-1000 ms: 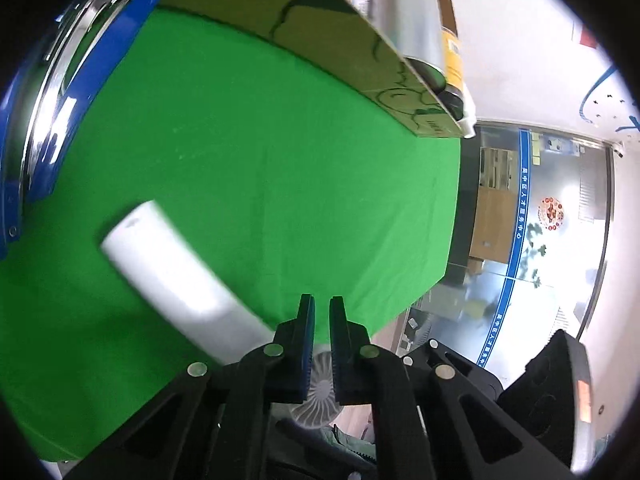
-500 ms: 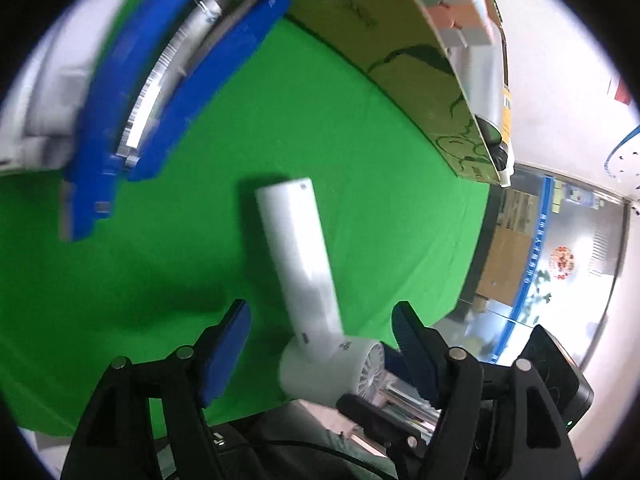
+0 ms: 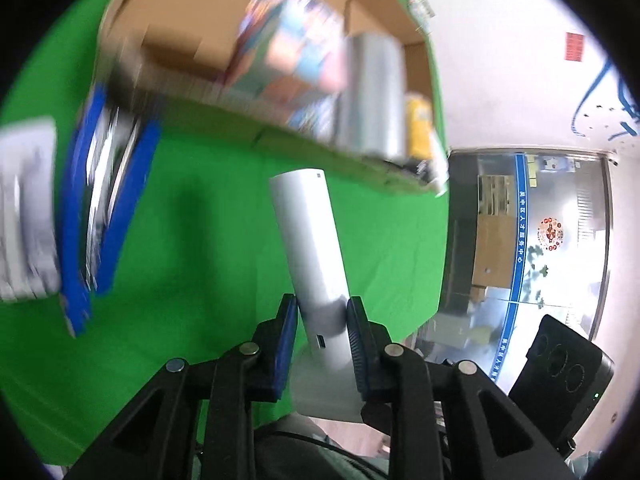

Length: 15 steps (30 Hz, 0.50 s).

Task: Organize rigid objects
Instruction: 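Lift the fan and lower it into the box beside the cube, open gripper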

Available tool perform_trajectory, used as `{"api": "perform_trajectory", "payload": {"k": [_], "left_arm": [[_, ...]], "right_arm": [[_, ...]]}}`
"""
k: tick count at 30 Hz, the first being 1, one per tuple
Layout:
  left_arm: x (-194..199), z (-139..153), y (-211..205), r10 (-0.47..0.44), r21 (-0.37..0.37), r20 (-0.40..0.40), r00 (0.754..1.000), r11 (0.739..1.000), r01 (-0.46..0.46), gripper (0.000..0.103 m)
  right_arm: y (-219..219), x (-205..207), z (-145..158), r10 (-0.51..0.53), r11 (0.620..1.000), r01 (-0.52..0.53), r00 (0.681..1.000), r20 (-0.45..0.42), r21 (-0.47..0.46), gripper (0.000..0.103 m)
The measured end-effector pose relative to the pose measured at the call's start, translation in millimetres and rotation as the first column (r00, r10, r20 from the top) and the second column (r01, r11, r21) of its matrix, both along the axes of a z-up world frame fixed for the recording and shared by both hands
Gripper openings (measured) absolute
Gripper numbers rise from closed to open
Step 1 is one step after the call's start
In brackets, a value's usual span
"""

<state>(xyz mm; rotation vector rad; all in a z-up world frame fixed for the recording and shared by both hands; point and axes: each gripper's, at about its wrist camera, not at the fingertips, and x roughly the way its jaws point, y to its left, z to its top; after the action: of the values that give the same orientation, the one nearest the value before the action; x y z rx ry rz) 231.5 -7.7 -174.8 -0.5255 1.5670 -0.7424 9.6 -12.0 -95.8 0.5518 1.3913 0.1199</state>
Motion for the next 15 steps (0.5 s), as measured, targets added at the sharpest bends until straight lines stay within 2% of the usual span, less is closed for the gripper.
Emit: {"api": "perform_trajectory", "payload": {"k": [4, 7, 11, 15], "left_arm": [[24, 35, -8, -0.018, 0.030, 0.087, 0.996, 0.999, 0.015, 0.023], [48, 56, -19, -0.020, 0.062, 0.132, 0.991, 0.998, 0.012, 0.022], [81, 73, -40, -0.043, 0.130, 0.184, 0.982, 0.991, 0.019, 0.022], [121, 71, -60, -0.056, 0.205, 0.167, 0.984, 0.979, 0.021, 0.022]], "right_arm": [[-12, 17, 26, -0.031, 0.999, 0.029, 0.996, 0.080, 0.028, 0.053], [-33, 36, 42, -0.074, 0.994, 0.064, 0.990, 0.124, 0.086, 0.053], [-53, 77, 39, -0.117, 0.983, 0.093, 0.982, 0.151, 0.160, 0.053], [-72, 124, 16, -0.140, 0.969, 0.106, 0.980, 0.143, 0.222, 0.053]]}}
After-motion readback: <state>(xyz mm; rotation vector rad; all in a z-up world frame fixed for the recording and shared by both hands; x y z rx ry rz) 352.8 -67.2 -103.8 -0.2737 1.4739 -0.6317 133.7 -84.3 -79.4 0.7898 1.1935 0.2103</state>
